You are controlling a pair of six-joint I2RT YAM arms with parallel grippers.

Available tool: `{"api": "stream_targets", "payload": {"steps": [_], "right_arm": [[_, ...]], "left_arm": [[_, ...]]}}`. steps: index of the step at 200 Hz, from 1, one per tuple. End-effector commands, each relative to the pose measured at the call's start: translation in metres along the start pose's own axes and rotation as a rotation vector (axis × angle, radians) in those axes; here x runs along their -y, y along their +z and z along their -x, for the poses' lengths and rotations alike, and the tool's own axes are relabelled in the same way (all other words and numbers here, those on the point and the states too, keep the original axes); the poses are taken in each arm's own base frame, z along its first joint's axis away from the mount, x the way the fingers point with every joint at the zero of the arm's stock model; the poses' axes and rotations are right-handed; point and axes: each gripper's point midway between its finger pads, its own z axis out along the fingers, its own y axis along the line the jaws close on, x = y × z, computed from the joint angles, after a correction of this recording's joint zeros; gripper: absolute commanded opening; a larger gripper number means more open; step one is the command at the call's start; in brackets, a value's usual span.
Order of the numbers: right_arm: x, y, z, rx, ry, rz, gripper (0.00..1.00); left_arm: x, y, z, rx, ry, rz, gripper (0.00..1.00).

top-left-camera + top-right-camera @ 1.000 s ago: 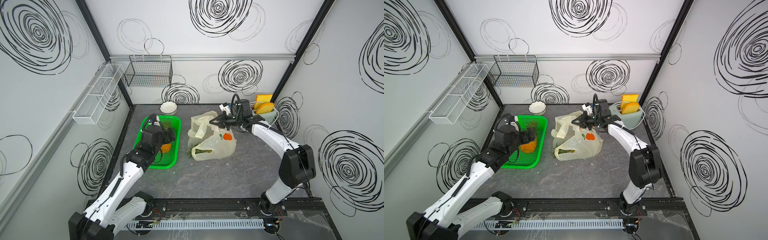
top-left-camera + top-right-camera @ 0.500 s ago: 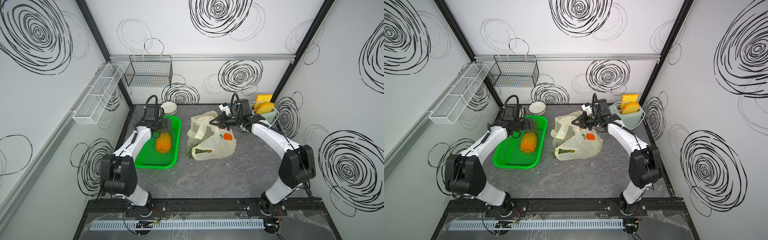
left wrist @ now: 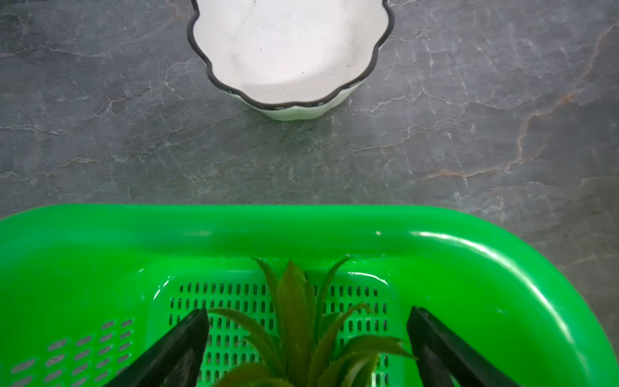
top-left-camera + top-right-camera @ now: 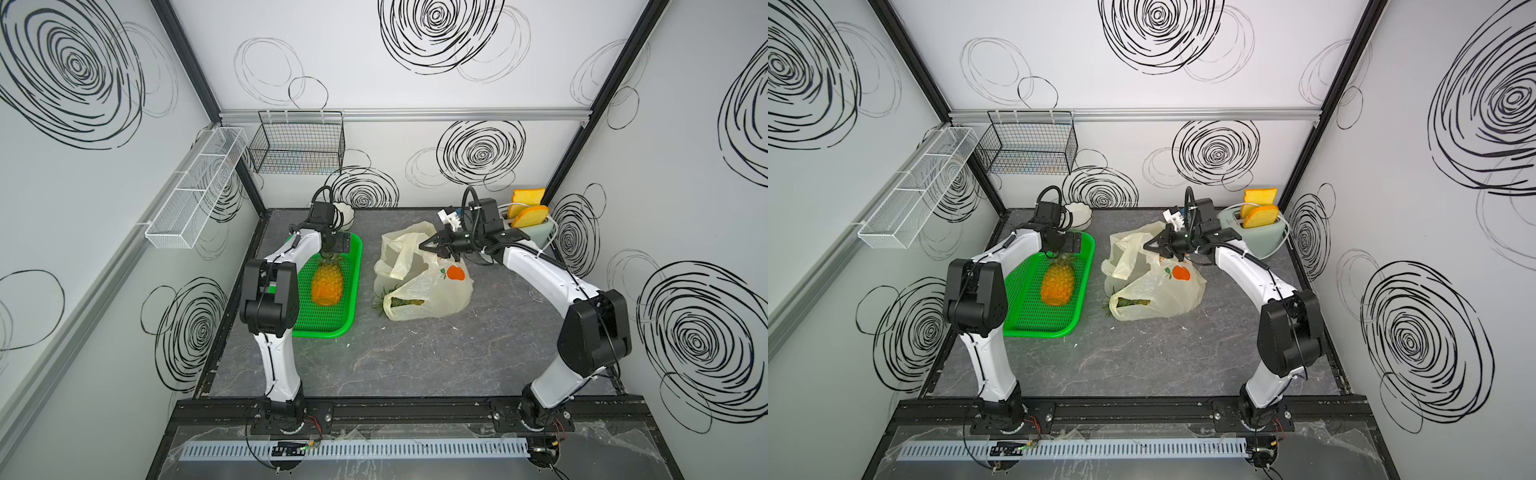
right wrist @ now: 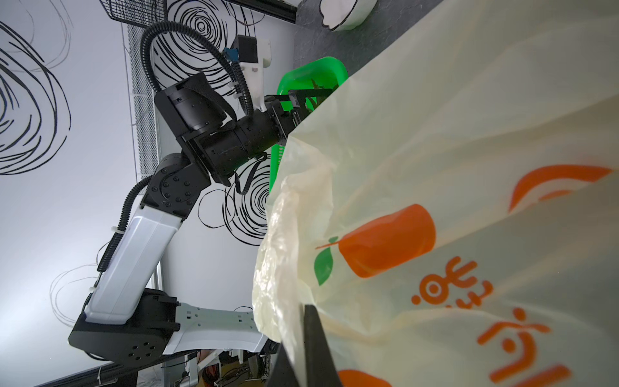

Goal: Place the pineapple into a plastic bag & tie a knot
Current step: Adjust the pineapple in the basket.

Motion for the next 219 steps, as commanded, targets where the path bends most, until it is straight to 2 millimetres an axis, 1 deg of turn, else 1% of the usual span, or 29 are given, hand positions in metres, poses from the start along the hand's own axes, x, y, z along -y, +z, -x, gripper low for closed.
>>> {"api": "stream_targets", "payload": {"steps": [1, 11, 26, 46, 74, 82, 104, 119, 126, 129, 144, 160, 171, 193, 219], "right_arm": [[0.003, 0.0, -0.004, -0.009, 0.004, -0.009, 0.0], [0.003, 0.001, -0.005, -0.009, 0.002, -0.01, 0.0], [0.003, 0.001, -0.004, -0.008, 0.002, -0.011, 0.0], [0.003, 0.001, -0.003, -0.006, 0.002, -0.012, 0.0], [0.002, 0.0, -0.003, -0.007, -0.002, -0.009, 0.0], [0.001, 0.0, -0.003, -0.007, -0.003, -0.008, 0.0], [0.001, -0.001, -0.003, -0.006, -0.005, -0.008, 0.0], [-0.001, -0.002, -0.003, -0.002, -0.01, -0.006, 0.0], [-0.001, -0.002, -0.004, -0.004, -0.012, -0.006, 0.0], [-0.001, -0.002, -0.004, -0.004, -0.011, -0.007, 0.0], [-0.002, -0.003, -0.004, -0.001, -0.013, -0.007, 0.0], [-0.004, -0.005, -0.005, 0.001, -0.02, -0.005, 0.0], [-0.005, -0.006, -0.004, 0.007, -0.024, -0.004, 0.0], [-0.005, -0.008, -0.005, 0.012, -0.028, 0.001, 0.0], [-0.005, -0.007, -0.007, 0.006, -0.027, 0.01, 0.0]], "left_arm": [[-0.003, 0.009, -0.002, -0.034, 0.051, 0.033, 0.98], [-0.001, 0.015, -0.007, -0.053, 0.058, 0.025, 1.0], [0.0, 0.022, -0.014, -0.076, 0.064, 0.023, 0.93], [0.0, 0.027, -0.019, -0.086, 0.063, 0.015, 0.78], [-0.002, 0.03, -0.02, -0.088, 0.048, 0.002, 0.54], [-0.002, 0.03, -0.02, -0.087, 0.045, 0.0, 0.45], [-0.004, 0.026, -0.017, -0.074, 0.031, -0.013, 0.23], [-0.003, 0.019, -0.012, -0.052, 0.019, -0.028, 0.1], [-0.003, 0.013, -0.007, -0.032, 0.008, -0.041, 0.05], [-0.002, 0.01, -0.005, -0.022, 0.003, -0.045, 0.0], [0.0, -0.006, 0.007, 0.039, -0.024, -0.064, 0.0], [0.002, -0.031, 0.023, 0.13, -0.051, -0.084, 0.0], [0.003, -0.054, 0.036, 0.21, -0.071, -0.096, 0.0], [0.005, -0.1, 0.054, 0.36, -0.121, -0.13, 0.0], [0.011, -0.145, 0.062, 0.493, -0.142, -0.174, 0.0]]}}
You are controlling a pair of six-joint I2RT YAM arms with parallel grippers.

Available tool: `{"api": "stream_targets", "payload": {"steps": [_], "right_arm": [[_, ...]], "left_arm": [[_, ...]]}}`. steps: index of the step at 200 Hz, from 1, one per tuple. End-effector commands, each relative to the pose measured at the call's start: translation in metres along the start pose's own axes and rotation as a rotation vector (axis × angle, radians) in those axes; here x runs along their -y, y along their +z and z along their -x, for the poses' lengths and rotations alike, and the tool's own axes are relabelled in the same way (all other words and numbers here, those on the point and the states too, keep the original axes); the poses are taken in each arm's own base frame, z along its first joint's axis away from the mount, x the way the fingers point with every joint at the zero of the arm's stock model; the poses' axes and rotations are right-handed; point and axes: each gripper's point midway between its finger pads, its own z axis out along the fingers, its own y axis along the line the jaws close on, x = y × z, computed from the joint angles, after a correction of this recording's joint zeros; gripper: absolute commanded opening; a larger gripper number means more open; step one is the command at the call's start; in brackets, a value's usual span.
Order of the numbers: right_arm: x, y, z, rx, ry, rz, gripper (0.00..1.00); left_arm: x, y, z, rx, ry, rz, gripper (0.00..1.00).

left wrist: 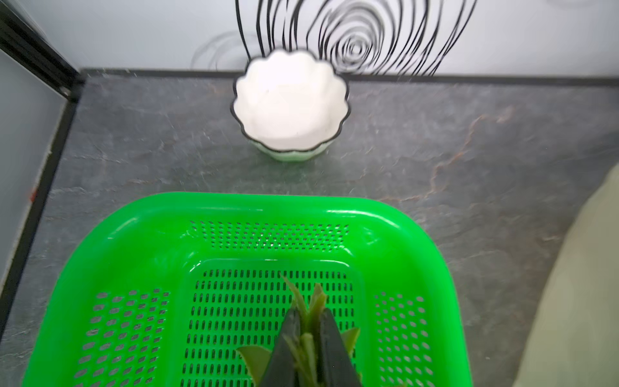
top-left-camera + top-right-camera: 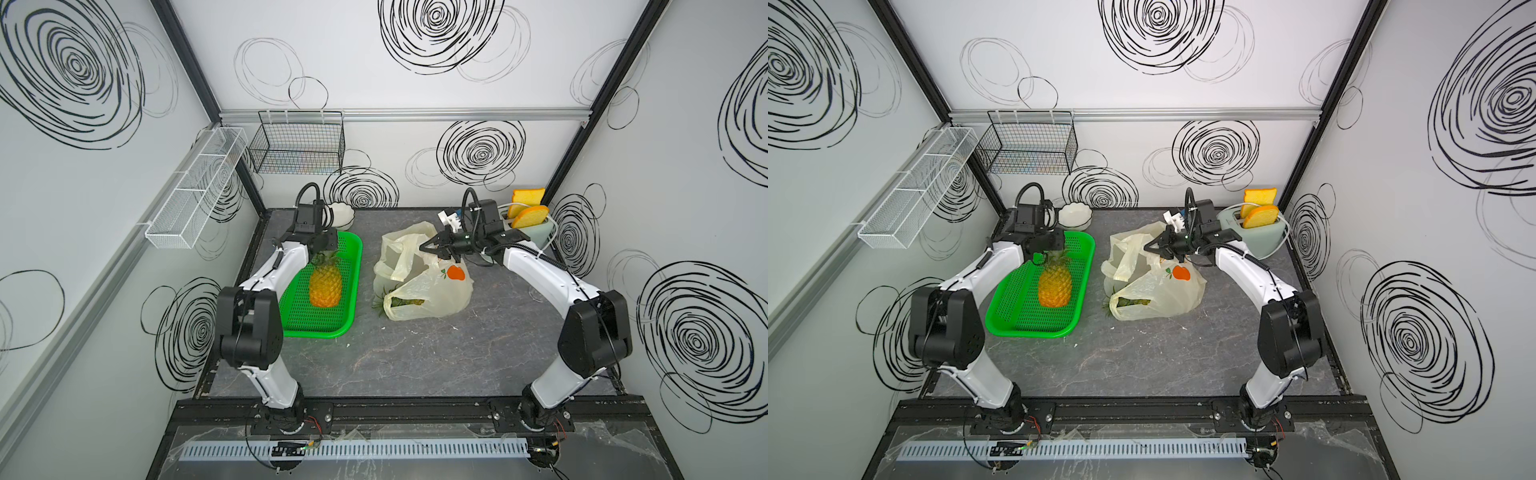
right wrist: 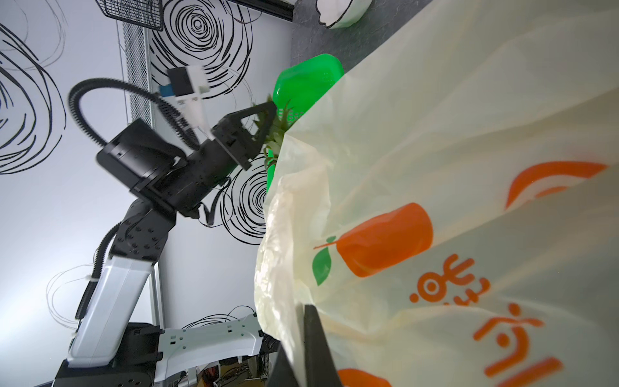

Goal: Place the pineapple into a plastic bag & tie a knot
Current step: Adjust the pineapple in the basket.

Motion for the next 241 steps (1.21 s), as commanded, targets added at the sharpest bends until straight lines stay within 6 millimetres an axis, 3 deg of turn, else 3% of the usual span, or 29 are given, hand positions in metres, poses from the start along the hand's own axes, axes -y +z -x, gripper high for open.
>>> {"api": "stream_targets", "payload": {"steps": [1, 54, 82, 140, 217, 219, 241], "right_arm": [[-0.009, -0.007, -0.004, 0.009, -0.03, 0.018, 0.0], [-0.008, -0.008, -0.006, 0.008, -0.027, 0.017, 0.0], [-0.008, -0.008, -0.005, 0.015, -0.026, 0.011, 0.0], [-0.008, -0.003, -0.003, 0.014, -0.034, 0.01, 0.0], [-0.006, -0.002, -0.006, 0.006, -0.031, 0.008, 0.0], [-0.006, -0.002, -0.006, 0.007, -0.03, 0.007, 0.0], [-0.003, -0.002, -0.007, 0.007, -0.031, -0.007, 0.0]], "left_arm": [[0.02, -0.043, 0.054, 0.252, -0.054, -0.086, 0.0], [0.032, -0.118, 0.077, 0.49, -0.089, -0.117, 0.0], [0.035, -0.136, 0.072, 0.543, -0.097, -0.113, 0.0], [0.026, -0.114, 0.04, 0.429, -0.057, -0.02, 0.0], [0.042, -0.097, -0.009, 0.391, 0.049, -0.024, 0.0], [0.042, -0.097, -0.01, 0.391, 0.05, -0.026, 0.02], [0.047, -0.105, -0.006, 0.409, 0.063, -0.056, 0.55]]}}
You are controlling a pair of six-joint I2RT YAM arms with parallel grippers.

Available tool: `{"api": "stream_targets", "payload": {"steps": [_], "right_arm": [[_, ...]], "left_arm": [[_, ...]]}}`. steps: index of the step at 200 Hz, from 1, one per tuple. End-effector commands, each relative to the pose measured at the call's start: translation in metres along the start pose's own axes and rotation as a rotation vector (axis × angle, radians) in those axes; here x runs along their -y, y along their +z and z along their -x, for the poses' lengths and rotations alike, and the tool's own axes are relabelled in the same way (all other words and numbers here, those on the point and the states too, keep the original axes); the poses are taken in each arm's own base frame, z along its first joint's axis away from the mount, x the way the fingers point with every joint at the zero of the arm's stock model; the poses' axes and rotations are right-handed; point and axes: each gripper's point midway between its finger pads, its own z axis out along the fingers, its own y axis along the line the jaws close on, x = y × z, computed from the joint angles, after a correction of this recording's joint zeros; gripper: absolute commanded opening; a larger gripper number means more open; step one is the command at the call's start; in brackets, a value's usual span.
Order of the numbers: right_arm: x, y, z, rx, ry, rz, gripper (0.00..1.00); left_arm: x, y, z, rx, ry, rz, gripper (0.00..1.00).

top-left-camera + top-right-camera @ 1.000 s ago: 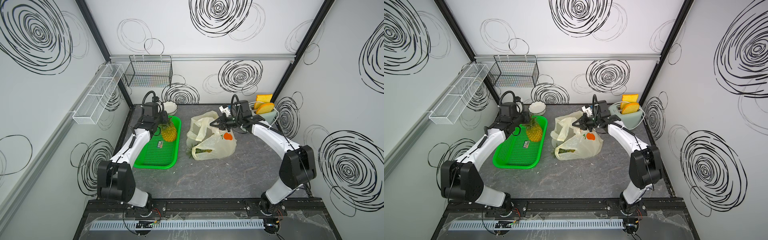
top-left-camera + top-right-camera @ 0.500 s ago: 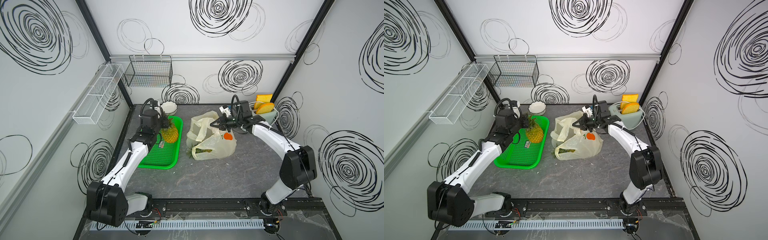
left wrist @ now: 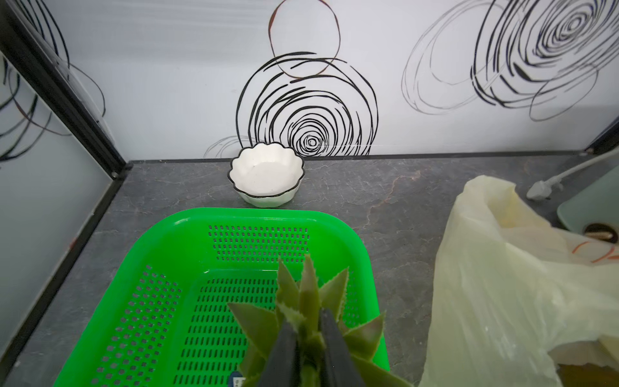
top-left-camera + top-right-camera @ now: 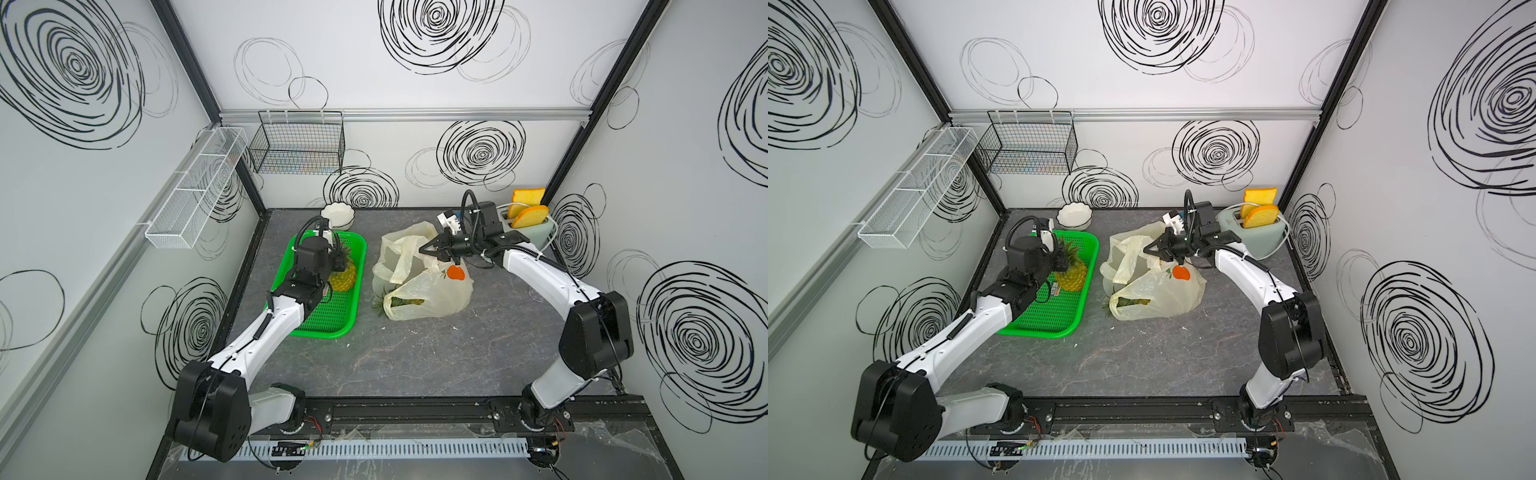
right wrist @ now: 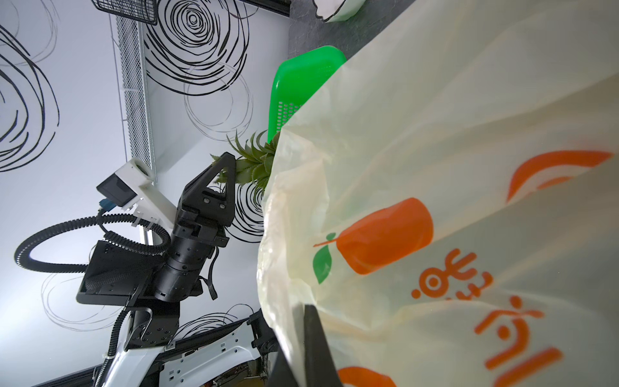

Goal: Place the pineapple into a plastic bag & tie a knot
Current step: Adjust the pineapple in the basket, then adjust the plastic bag at the center of the board.

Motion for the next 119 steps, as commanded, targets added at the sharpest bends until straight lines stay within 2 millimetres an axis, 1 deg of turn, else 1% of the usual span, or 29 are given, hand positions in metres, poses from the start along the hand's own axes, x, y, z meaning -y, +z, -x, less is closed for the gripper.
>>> {"api": "stream_targets", "payload": {"steps": [1, 8, 15, 34, 47, 60, 70, 80, 92, 108, 119], "right_arm": [[-0.006, -0.004, -0.002, 0.011, -0.033, 0.0, 0.0], [-0.005, -0.004, -0.002, 0.01, -0.034, -0.003, 0.0], [-0.003, -0.003, -0.002, 0.009, -0.032, -0.009, 0.0], [-0.002, -0.003, -0.002, 0.01, -0.033, -0.014, 0.0], [-0.002, -0.003, -0.001, 0.015, -0.036, -0.015, 0.0], [-0.002, -0.003, -0.001, 0.013, -0.035, -0.016, 0.0], [-0.002, -0.002, 0.0, 0.013, -0.036, -0.016, 0.0], [-0.001, -0.002, 0.0, 0.013, -0.036, -0.016, 0.0], [-0.001, -0.001, 0.0, 0.011, -0.037, -0.016, 0.0], [0.0, 0.0, 0.0, 0.008, -0.035, -0.017, 0.0], [0.0, 0.0, 0.0, 0.006, -0.035, -0.017, 0.0]], "left_arm": [[0.005, -0.01, 0.018, 0.073, 0.01, -0.03, 0.57], [0.006, -0.013, 0.023, 0.089, 0.013, -0.037, 0.7], [0.007, -0.017, 0.03, 0.108, 0.016, -0.046, 0.79], [0.012, -0.032, 0.05, 0.168, 0.037, -0.075, 0.93], [0.02, -0.049, 0.064, 0.219, 0.066, -0.124, 1.0], [0.034, -0.067, 0.074, 0.267, 0.112, -0.196, 0.98], [0.048, -0.082, 0.077, 0.301, 0.166, -0.253, 0.97], [0.062, -0.098, 0.076, 0.319, 0.23, -0.316, 0.98], [0.085, -0.114, 0.067, 0.321, 0.333, -0.434, 0.99], [0.122, -0.138, 0.04, 0.317, 0.491, -0.624, 0.99], [0.14, -0.144, 0.022, 0.292, 0.563, -0.689, 0.98]]}}
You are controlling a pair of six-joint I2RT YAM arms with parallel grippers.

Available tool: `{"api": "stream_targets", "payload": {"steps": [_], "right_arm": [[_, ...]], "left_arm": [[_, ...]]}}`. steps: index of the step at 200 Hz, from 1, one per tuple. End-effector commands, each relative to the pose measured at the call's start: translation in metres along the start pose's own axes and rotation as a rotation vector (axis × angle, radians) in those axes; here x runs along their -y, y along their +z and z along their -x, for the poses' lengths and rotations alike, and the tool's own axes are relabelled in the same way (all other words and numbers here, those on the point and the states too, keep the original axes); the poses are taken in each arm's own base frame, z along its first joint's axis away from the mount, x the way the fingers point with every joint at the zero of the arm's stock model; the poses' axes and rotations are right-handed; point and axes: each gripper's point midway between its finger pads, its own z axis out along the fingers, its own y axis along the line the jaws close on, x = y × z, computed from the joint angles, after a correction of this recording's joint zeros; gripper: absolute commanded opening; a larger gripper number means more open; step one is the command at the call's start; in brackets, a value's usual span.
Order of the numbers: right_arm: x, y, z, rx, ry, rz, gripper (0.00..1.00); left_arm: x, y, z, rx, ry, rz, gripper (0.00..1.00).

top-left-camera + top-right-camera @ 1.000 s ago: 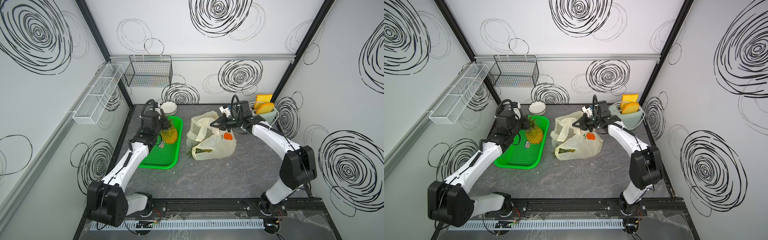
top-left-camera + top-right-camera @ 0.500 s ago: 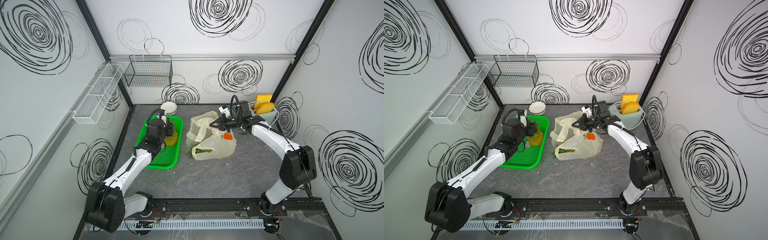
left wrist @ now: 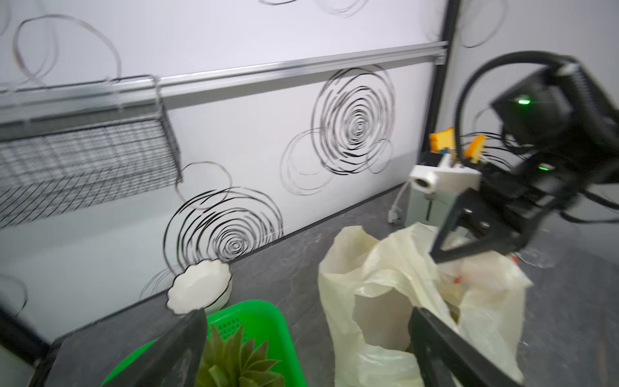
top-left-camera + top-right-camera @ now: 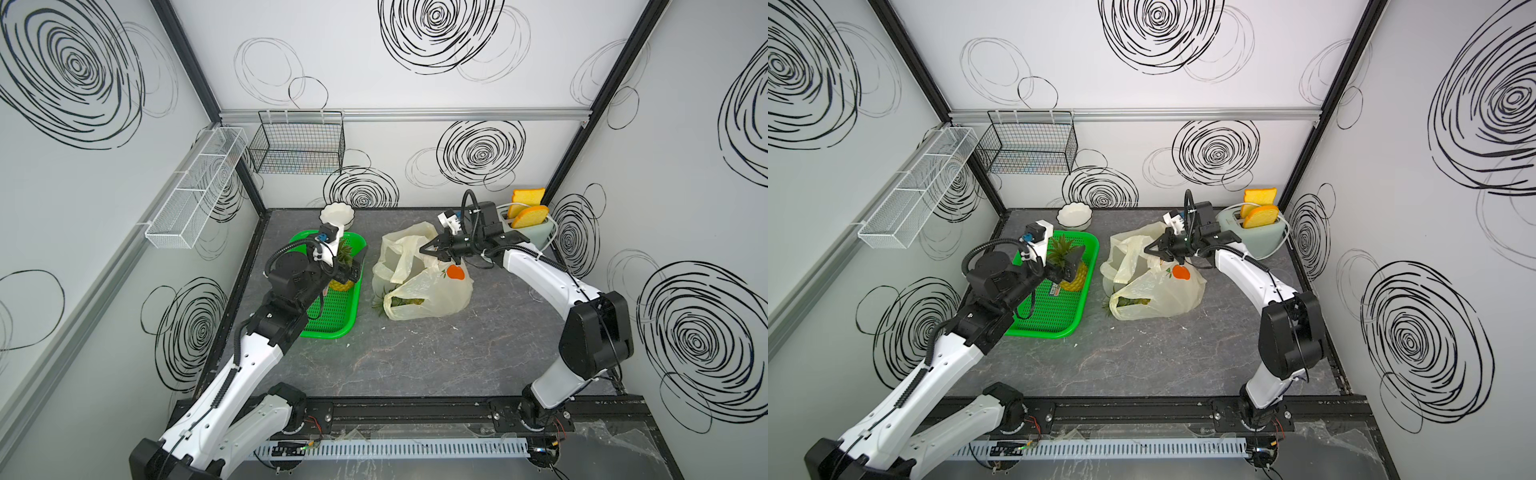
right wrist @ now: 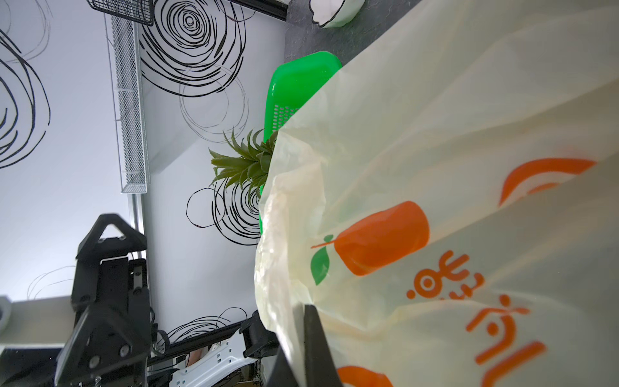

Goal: Place the pineapple into a plastic bag & tie a knot
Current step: Adjust the plastic bag at the center of the board.

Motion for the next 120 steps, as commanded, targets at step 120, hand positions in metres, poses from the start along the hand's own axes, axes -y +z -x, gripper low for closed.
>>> {"api": "stream_targets", "payload": {"steps": [120], "right_arm": [[-0.004, -0.004, -0.002, 0.003, -0.03, -0.012, 0.0]], "left_arm": [[0.093, 0.082, -0.094, -0.292, 0.427, -0.269, 0.92]]}}
